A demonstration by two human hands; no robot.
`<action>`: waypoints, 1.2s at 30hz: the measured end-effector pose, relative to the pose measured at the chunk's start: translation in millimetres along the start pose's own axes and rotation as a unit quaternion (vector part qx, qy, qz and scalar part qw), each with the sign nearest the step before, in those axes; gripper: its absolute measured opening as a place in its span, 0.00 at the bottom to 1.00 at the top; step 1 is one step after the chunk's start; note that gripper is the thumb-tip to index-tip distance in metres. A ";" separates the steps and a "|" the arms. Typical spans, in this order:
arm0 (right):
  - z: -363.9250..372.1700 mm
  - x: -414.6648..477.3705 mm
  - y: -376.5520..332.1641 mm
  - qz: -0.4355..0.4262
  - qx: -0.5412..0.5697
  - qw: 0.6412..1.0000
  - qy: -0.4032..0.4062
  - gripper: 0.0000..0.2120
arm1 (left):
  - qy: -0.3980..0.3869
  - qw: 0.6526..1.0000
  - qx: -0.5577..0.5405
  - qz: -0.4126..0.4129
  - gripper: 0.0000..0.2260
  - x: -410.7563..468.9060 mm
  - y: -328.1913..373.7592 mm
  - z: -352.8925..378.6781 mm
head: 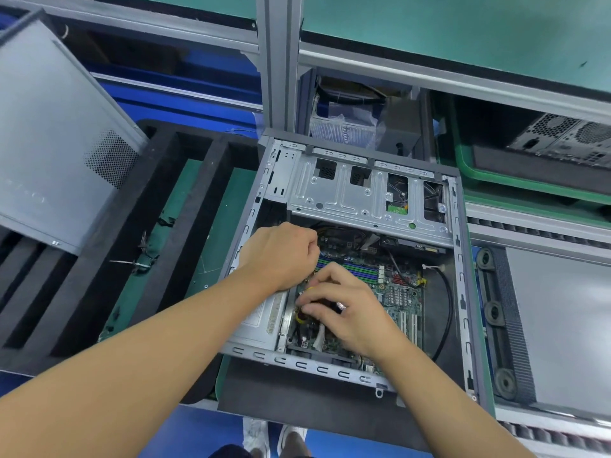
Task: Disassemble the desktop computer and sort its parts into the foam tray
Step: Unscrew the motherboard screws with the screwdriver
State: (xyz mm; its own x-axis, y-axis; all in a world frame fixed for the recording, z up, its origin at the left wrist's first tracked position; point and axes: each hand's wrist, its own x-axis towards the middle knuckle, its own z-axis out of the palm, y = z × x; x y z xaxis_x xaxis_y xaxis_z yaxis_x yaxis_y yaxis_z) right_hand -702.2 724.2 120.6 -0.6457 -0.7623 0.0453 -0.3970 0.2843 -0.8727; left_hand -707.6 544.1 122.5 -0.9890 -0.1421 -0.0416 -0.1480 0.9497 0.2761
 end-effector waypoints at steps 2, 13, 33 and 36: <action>-0.7 -0.6 0.4 0.020 0.008 1.000 -0.003 0.18 | -0.002 1.000 0.004 -0.001 0.11 0.0 0.7 -1.3; -0.7 -3.6 0.8 -0.012 -0.003 1.000 -0.024 0.09 | 0.009 1.000 0.001 0.003 0.12 -0.8 1.5 -1.9; -4.4 -5.0 -5.9 0.023 0.016 0.998 -0.058 0.14 | 0.006 1.000 0.003 -0.006 0.12 0.0 0.5 -0.6; -3.4 -3.9 -3.9 0.027 0.020 0.998 -0.056 0.06 | 0.003 1.000 0.003 -0.011 0.12 0.1 0.1 0.5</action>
State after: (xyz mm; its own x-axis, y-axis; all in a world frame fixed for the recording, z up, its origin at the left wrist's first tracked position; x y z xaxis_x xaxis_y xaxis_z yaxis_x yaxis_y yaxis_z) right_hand -700.4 728.0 125.5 -0.5873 -0.8076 -0.0544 -0.3358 0.3042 -0.8915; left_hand -707.7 544.2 122.1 -0.9856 -0.1638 -0.0409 -0.1688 0.9481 0.2694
